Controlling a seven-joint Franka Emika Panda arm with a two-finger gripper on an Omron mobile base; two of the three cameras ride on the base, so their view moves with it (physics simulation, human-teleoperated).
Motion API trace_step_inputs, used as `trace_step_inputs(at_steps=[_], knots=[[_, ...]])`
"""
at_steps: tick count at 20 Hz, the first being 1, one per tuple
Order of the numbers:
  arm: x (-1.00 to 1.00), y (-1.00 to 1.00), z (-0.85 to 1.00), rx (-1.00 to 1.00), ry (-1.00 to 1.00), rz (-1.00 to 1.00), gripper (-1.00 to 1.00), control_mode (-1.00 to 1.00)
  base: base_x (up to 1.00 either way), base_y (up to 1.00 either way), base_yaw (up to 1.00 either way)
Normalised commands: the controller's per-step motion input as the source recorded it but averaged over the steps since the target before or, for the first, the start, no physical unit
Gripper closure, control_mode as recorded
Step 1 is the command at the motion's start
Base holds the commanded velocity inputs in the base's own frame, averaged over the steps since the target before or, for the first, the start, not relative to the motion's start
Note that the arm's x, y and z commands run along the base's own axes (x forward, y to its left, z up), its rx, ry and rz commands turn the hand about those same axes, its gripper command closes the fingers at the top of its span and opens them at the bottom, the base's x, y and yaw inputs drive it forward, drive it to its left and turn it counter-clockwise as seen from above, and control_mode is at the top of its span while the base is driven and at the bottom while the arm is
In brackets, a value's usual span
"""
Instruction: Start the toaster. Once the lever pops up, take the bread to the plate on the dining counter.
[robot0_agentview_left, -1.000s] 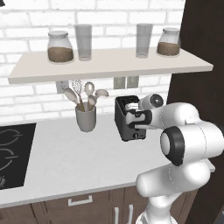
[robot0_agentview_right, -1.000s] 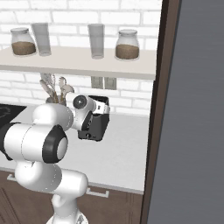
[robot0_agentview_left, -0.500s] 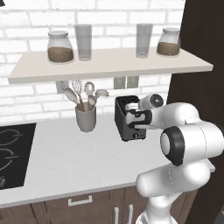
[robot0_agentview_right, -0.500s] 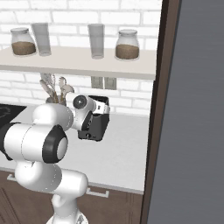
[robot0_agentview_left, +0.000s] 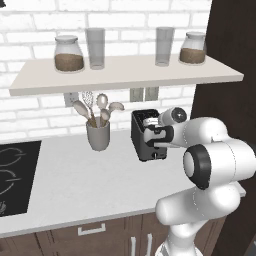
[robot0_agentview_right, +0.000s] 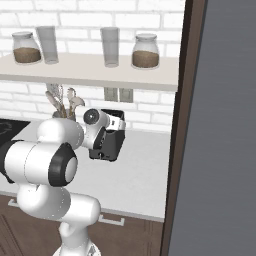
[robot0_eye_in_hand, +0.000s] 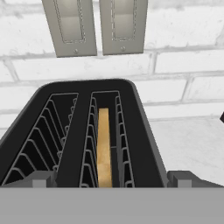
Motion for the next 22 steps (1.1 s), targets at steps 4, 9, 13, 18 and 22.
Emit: trace_step_inputs(at_steps=[4, 9, 13, 18, 22], knots=[[0.00, 0.00, 0.00, 0.00, 0.00, 0.00, -1.00, -1.00, 0.00, 0.00, 0.00], [0.00, 0.00, 0.00, 0.00, 0.00, 0.00, -1.00, -1.00, 0.00, 0.00, 0.00], [0.00, 0.00, 0.00, 0.00, 0.00, 0.00, -1.00, -1.00, 0.00, 0.00, 0.00], [0.00, 0.00, 0.00, 0.00, 0.00, 0.00, -1.00, -1.00, 0.00, 0.00, 0.00], [0.00, 0.00, 0.00, 0.00, 0.00, 0.00, -1.00, -1.00, 0.00, 0.00, 0.00]])
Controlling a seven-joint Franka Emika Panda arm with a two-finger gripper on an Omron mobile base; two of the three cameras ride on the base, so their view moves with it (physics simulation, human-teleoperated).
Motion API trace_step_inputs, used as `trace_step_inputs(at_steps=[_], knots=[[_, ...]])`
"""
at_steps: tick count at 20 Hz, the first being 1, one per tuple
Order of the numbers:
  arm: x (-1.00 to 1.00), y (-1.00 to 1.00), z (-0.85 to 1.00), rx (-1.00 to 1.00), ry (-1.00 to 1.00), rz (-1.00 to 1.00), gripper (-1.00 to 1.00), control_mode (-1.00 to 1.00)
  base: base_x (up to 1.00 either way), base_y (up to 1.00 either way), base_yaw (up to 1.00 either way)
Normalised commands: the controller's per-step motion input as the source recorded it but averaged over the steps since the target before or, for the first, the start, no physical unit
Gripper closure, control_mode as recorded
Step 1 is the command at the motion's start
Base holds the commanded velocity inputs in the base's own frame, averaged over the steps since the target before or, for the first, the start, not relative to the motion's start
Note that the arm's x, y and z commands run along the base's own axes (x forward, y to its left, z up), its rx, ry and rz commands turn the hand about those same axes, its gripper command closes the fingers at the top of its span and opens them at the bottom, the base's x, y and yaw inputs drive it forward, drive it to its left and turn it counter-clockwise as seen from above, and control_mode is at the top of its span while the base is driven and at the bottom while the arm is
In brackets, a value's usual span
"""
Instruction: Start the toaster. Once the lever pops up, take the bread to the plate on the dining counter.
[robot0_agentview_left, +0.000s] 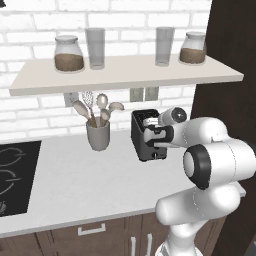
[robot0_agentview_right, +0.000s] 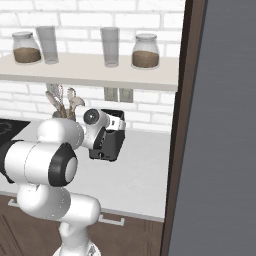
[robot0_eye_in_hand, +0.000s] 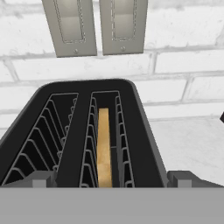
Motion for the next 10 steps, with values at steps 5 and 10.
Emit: trace_step_inputs(at_steps=[5, 10], knots=[[0.00, 0.00, 0.00, 0.00, 0.00, 0.00, -1.00, -1.00, 0.00, 0.00, 0.00], [0.00, 0.00, 0.00, 0.00, 0.00, 0.00, -1.00, -1.00, 0.00, 0.00, 0.00]])
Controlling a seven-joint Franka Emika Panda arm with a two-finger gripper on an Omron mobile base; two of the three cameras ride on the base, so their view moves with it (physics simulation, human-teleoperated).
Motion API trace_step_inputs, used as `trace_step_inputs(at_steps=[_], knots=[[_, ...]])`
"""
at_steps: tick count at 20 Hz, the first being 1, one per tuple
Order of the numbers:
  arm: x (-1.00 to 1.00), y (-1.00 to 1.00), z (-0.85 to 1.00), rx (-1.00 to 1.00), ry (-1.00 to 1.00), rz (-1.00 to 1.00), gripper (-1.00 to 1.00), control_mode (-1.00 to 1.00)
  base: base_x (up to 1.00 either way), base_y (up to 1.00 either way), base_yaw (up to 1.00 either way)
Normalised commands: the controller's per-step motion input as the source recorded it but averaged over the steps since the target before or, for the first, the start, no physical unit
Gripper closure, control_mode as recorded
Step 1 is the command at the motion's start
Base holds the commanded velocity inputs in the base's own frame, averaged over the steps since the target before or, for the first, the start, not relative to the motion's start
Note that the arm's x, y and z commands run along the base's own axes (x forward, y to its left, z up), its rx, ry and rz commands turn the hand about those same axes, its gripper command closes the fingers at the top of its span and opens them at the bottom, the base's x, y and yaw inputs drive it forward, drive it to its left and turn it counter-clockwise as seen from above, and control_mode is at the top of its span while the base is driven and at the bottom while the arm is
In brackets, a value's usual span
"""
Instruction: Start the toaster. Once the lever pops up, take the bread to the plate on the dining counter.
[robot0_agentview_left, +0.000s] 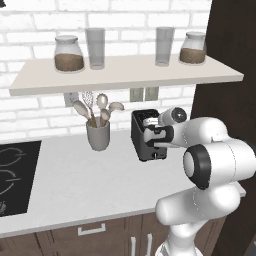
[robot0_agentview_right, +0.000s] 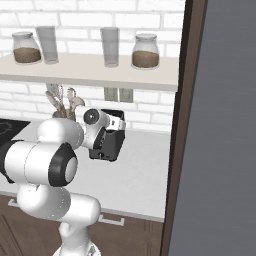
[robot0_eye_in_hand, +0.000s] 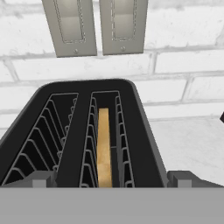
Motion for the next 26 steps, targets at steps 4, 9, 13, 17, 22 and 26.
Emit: trace_step_inputs(at_steps=[4, 9, 13, 17, 22, 26], knots=[[0.00, 0.00, 0.00, 0.00, 0.00, 0.00, -1.00, -1.00, 0.00, 0.00, 0.00], [0.00, 0.00, 0.00, 0.00, 0.00, 0.00, -1.00, -1.00, 0.00, 0.00, 0.00], [0.00, 0.00, 0.00, 0.00, 0.00, 0.00, -1.00, -1.00, 0.00, 0.00, 0.00], [0.00, 0.00, 0.00, 0.00, 0.00, 0.00, -1.00, -1.00, 0.00, 0.00, 0.00], [0.00, 0.00, 0.00, 0.00, 0.00, 0.00, -1.00, -1.00, 0.00, 0.00, 0.00], [0.00, 0.00, 0.00, 0.00, 0.00, 0.00, -1.00, -1.00, 0.00, 0.00, 0.00]])
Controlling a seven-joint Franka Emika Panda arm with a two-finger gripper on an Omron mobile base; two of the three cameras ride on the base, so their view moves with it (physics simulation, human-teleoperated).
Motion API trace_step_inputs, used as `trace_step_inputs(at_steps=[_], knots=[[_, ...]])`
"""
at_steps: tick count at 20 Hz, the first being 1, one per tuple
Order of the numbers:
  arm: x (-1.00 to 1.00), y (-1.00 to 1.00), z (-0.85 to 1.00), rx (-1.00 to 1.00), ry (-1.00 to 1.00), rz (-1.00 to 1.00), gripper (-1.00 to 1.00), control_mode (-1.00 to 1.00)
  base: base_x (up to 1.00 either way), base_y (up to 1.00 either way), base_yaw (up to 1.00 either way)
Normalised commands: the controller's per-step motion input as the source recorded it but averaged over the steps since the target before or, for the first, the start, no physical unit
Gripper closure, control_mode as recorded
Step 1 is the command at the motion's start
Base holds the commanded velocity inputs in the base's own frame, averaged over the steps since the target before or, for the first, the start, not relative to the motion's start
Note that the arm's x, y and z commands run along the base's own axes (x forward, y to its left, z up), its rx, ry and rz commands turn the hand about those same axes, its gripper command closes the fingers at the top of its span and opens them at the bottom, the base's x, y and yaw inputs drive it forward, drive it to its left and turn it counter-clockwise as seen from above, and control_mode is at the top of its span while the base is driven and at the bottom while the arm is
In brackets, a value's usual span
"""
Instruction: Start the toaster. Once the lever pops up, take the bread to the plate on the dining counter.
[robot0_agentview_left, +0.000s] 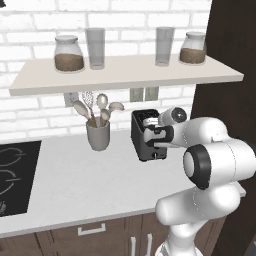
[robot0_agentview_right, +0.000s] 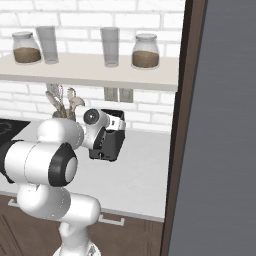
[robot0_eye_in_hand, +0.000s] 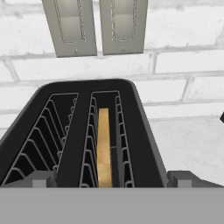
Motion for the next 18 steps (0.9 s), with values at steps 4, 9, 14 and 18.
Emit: trace_step_inputs(at_steps=[4, 9, 14, 18], knots=[[0.00, 0.00, 0.00, 0.00, 0.00, 0.00, -1.00, -1.00, 0.00, 0.00, 0.00], [0.00, 0.00, 0.00, 0.00, 0.00, 0.00, -1.00, -1.00, 0.00, 0.00, 0.00], [0.00, 0.00, 0.00, 0.00, 0.00, 0.00, -1.00, -1.00, 0.00, 0.00, 0.00], [0.00, 0.00, 0.00, 0.00, 0.00, 0.00, -1.00, -1.00, 0.00, 0.00, 0.00]])
